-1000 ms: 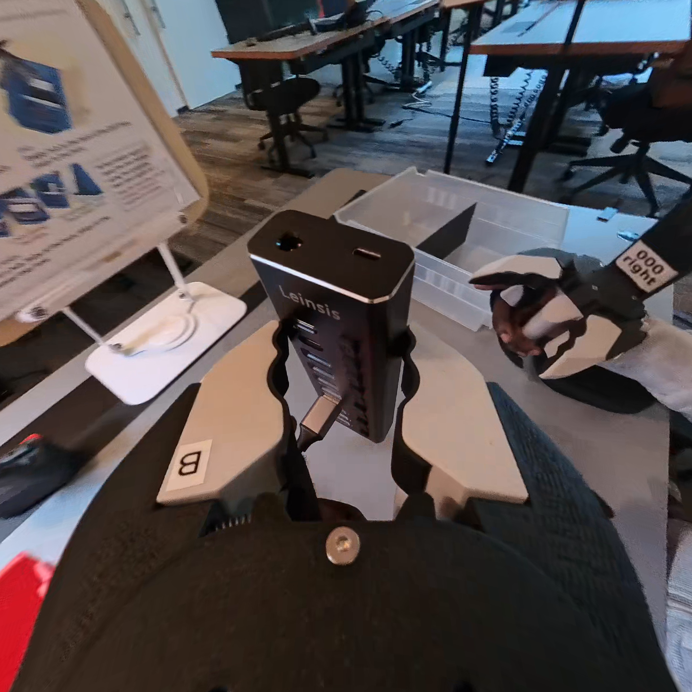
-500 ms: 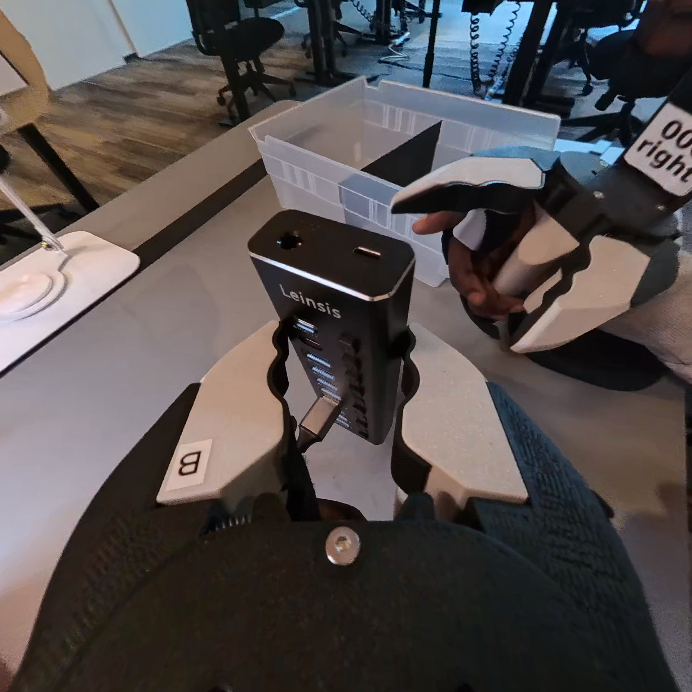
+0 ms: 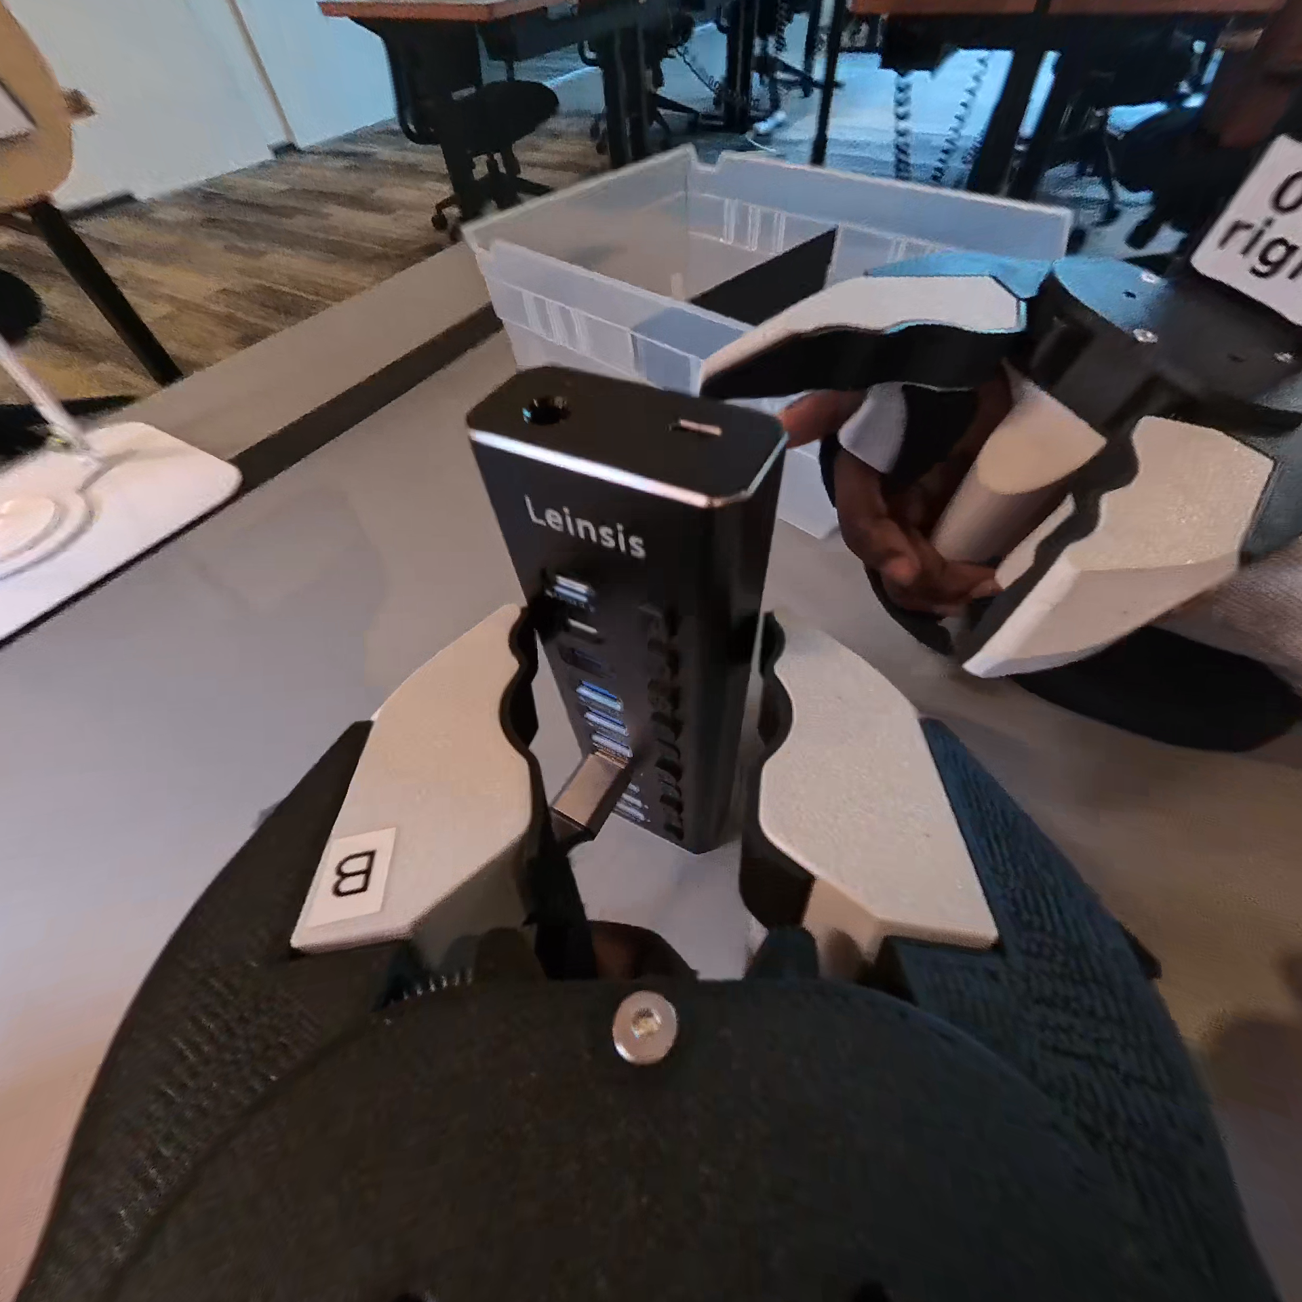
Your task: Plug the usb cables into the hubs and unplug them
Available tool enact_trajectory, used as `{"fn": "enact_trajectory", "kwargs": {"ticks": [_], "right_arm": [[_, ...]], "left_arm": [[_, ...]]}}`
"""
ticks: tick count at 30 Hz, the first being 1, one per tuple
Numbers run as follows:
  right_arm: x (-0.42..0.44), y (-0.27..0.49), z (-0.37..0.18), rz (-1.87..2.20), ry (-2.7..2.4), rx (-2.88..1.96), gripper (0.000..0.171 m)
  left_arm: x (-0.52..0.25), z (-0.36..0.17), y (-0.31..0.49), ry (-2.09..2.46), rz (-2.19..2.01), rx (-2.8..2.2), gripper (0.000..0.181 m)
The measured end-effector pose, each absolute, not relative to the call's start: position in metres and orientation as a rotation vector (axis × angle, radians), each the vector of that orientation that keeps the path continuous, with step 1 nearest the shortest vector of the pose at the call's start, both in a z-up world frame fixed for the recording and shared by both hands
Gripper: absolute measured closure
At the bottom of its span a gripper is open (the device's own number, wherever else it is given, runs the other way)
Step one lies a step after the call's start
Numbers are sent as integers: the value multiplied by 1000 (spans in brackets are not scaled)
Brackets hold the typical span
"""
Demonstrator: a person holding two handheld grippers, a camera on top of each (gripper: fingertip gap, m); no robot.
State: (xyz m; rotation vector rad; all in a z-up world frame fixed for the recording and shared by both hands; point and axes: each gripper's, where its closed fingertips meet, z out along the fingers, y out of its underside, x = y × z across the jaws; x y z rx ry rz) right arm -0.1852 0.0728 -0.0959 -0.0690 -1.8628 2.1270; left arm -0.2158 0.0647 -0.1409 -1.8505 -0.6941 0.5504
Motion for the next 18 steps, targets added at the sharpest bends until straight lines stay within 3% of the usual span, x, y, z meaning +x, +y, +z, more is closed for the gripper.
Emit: {"fn": "enact_trajectory", "kwargs": {"ticks": [3, 7, 11, 18], "right_arm": [[-182, 69, -100, 2132, -1899, -66, 93], [-184, 62, -117, 2072, -2050, -138, 100], [-193, 51, -142, 1912, -2227, -285, 100], [-210, 40, -152, 1693, -2134, -516, 104]], "left_arm": [[-200, -149, 68, -608, 373, -1885, 91], [-201, -150, 42, -553, 377, -1906, 91], [-212, -175, 23, -560, 456, -2015, 107], [-219, -212, 18, -545, 611, -2173, 159]]}}
